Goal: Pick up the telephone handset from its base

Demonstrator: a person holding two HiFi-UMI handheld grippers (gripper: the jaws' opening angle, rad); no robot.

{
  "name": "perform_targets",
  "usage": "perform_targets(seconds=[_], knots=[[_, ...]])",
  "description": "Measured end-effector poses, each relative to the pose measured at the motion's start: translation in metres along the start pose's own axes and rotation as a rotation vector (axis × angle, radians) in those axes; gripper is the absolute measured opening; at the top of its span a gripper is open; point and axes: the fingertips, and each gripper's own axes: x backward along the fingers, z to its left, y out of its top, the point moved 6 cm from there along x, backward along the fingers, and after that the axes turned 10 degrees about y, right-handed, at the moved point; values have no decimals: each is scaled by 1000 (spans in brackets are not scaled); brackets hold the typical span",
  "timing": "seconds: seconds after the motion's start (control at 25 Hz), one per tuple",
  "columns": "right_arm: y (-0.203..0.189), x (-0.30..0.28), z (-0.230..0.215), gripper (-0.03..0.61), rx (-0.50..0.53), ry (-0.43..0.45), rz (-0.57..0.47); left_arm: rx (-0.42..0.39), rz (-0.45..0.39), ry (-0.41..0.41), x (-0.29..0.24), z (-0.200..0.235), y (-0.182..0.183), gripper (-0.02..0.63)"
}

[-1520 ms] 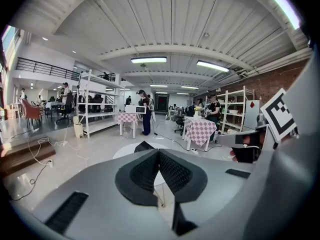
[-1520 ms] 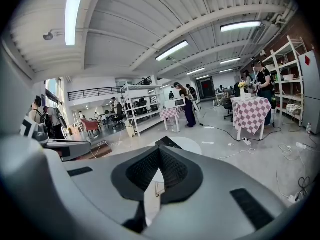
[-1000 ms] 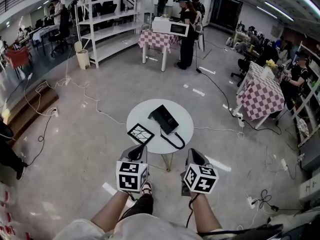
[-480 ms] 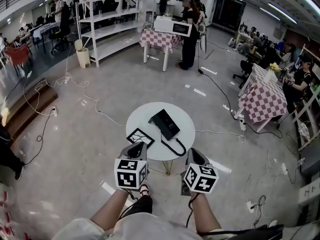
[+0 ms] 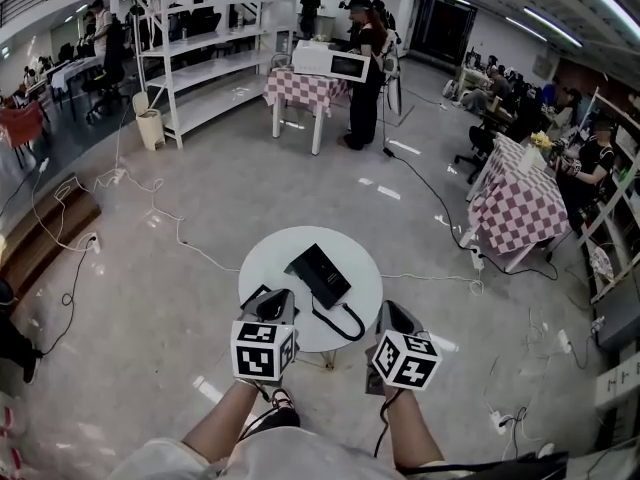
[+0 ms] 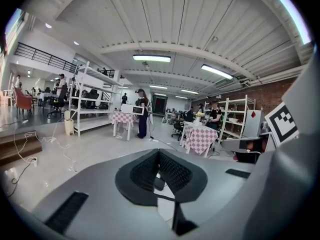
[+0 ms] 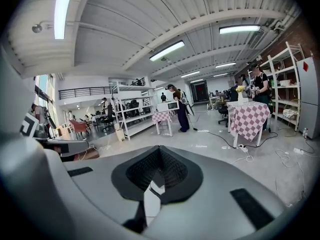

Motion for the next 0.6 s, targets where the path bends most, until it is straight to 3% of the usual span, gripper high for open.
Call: perform_targets(seconds=[0.6], knots=[[36,-96,-7,24,14,9,31,-13,14,-4,-90,36,35,17]])
